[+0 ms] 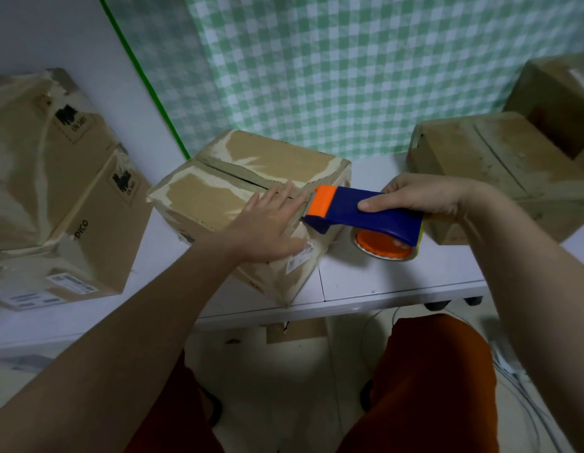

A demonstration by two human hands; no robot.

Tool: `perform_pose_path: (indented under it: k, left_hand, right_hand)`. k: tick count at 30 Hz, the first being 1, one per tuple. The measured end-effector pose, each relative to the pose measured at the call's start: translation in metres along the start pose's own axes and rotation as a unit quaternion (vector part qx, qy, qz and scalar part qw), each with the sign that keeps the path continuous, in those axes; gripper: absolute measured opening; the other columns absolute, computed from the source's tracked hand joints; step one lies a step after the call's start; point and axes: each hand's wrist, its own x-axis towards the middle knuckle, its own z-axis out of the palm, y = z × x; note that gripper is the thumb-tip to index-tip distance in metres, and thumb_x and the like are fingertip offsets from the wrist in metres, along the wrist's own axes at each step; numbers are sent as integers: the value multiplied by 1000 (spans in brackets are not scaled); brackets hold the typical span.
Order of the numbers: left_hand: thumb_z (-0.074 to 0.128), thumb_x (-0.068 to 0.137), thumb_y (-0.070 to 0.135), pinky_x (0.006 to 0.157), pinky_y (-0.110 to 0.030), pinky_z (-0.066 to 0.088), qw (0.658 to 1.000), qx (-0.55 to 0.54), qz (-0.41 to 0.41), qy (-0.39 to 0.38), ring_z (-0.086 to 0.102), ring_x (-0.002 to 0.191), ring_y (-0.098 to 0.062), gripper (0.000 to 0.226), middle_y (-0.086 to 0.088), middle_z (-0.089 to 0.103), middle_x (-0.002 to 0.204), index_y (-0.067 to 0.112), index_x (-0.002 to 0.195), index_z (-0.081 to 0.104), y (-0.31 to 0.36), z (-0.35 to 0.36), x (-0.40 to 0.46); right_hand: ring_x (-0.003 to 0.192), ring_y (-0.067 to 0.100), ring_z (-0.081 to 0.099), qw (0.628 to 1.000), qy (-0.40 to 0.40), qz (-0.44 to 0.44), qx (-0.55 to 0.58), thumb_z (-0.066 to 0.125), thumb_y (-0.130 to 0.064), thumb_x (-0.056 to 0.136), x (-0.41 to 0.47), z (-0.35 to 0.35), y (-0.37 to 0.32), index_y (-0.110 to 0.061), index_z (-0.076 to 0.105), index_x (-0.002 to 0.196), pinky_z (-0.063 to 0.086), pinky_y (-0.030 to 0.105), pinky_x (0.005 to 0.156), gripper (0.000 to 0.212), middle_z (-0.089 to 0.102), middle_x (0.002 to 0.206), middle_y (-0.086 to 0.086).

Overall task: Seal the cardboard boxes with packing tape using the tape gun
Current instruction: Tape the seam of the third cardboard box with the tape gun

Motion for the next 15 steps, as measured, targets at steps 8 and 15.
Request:
perform_pose_path:
  k: [8, 15]
  left_hand:
    - [47, 95, 42, 118, -45, -6, 1000, 6, -21, 16, -15, 146, -25, 81, -8, -15, 159, 38, 150, -12, 4, 7, 2]
    - [43, 97, 43, 117, -40, -9, 999, 11, -39, -5, -18, 145, -27, 78, -15, -20, 157, 39, 149, -15, 8, 5, 2]
  right_hand:
    - [54, 9, 61, 996, -25, -4, 90, 59, -46, 76, 5, 18, 23, -6, 63, 90, 47, 19, 54, 42, 68, 67, 1]
    - [48, 11, 56, 995, -14, 15, 100, 79, -68, 47, -25, 15, 53, -9, 64, 75, 45, 17, 48, 67, 63, 61, 4]
